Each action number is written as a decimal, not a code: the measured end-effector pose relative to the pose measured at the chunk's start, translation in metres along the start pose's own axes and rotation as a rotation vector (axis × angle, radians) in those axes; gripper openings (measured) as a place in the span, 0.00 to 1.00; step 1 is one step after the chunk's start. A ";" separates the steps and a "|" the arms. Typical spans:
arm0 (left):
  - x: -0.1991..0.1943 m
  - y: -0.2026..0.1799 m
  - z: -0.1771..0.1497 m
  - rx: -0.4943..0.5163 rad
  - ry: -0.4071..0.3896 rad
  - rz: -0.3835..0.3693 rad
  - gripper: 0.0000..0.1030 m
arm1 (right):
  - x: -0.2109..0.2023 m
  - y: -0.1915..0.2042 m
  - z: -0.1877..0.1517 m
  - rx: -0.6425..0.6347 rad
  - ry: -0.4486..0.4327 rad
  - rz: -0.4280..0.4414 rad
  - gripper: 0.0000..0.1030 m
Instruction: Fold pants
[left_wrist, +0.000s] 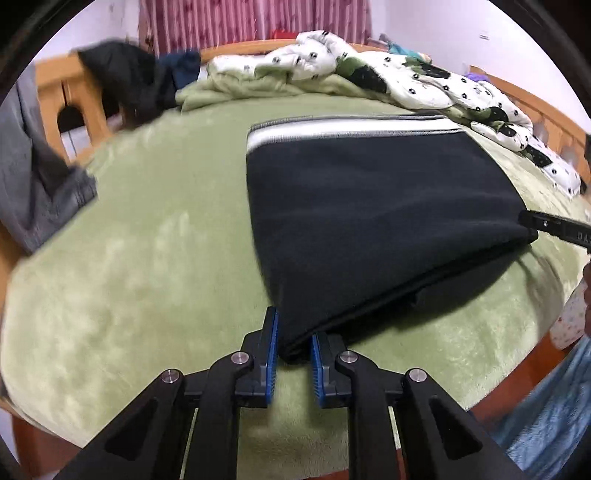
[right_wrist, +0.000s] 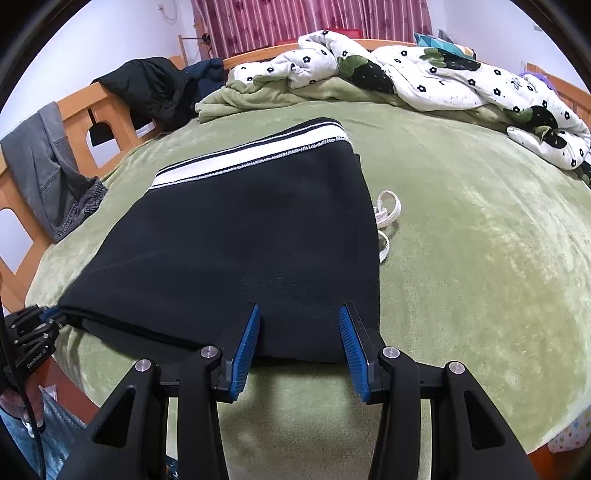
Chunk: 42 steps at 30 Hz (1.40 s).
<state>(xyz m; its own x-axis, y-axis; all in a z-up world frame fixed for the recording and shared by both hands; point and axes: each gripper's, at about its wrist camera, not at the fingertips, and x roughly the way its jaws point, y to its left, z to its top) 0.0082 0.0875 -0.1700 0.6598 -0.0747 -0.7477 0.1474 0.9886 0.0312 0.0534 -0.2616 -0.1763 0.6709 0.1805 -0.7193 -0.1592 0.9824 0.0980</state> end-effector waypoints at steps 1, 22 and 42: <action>-0.003 -0.002 -0.001 0.015 -0.005 0.002 0.17 | 0.001 0.001 0.000 -0.007 0.004 -0.006 0.43; 0.013 -0.038 0.037 -0.076 -0.019 -0.049 0.56 | 0.017 0.017 -0.001 -0.079 0.014 -0.010 0.44; 0.001 -0.041 0.025 -0.093 0.005 -0.119 0.59 | 0.018 0.048 -0.014 -0.161 0.025 0.079 0.48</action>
<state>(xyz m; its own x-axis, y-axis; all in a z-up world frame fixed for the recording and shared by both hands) 0.0212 0.0440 -0.1558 0.6379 -0.1919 -0.7459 0.1557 0.9806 -0.1191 0.0482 -0.2120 -0.1939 0.6336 0.2538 -0.7308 -0.3259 0.9443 0.0454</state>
